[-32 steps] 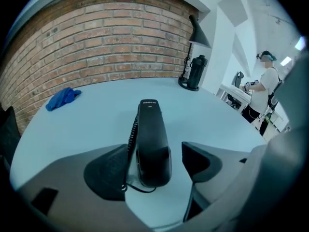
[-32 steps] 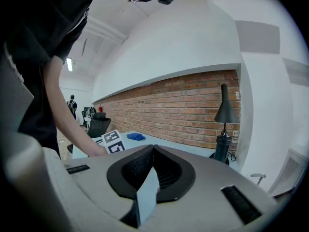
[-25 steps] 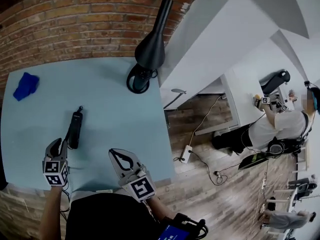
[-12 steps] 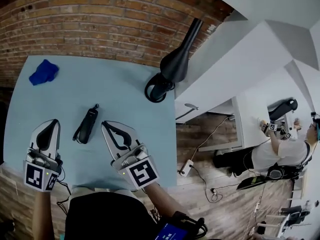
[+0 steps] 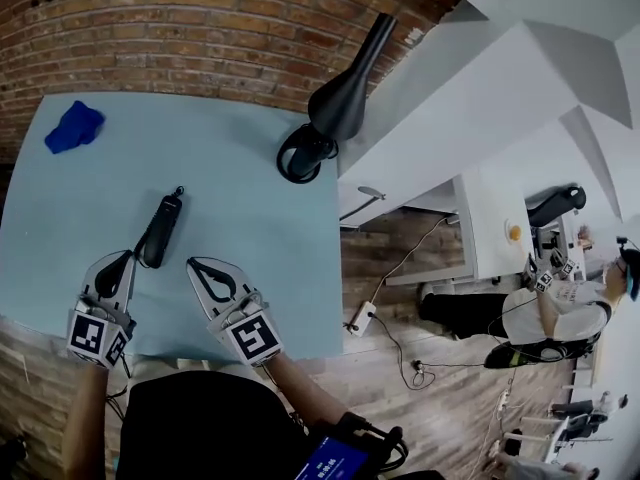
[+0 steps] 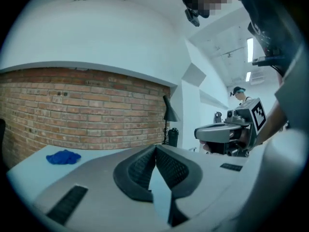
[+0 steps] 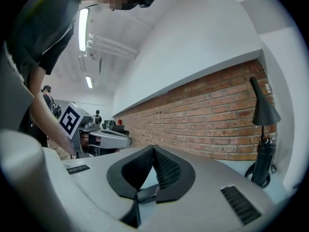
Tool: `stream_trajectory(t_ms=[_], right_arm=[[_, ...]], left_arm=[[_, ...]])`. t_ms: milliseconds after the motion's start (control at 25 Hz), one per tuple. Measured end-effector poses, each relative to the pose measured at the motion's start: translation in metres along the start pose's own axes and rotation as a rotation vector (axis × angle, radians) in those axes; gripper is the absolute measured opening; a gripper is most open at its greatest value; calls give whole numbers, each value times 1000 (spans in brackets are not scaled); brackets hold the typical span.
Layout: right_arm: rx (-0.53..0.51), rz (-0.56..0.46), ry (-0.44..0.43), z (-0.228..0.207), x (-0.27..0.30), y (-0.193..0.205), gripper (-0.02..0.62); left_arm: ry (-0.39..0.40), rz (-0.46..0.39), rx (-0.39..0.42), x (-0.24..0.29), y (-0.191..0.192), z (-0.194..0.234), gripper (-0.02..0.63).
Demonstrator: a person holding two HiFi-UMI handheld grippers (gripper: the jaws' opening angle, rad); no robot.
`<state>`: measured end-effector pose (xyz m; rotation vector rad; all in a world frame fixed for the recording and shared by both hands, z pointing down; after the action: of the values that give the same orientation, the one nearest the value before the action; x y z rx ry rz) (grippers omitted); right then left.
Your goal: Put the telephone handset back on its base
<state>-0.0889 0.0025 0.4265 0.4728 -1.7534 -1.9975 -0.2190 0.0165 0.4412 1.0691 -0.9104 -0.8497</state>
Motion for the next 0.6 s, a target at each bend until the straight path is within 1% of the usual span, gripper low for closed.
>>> stream_trajectory(t_ms=[160, 320, 440, 600], right_arm=[[12, 54, -14, 6, -10, 27, 25], [40, 80, 23, 4, -15, 38, 23], [56, 98, 47, 1, -17, 44, 23], [41, 110, 57, -1, -24, 50, 23]], left_arm=[[6, 91, -20, 3, 33, -3, 29], [10, 81, -36, 7, 53, 1, 29], [12, 95, -43, 8, 61, 1, 29], [12, 123, -42, 11, 70, 0, 29]])
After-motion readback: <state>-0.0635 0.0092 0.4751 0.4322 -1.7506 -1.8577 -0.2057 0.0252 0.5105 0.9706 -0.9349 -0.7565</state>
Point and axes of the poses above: the fingertips, and each gripper's own axes: x forward along the fingers, z to its left, y out of its underside, the point moved 2 cm from there along -x, backward along the fingers, and after that the axes turned 11 degrees about -x, right-handed, at the moved point
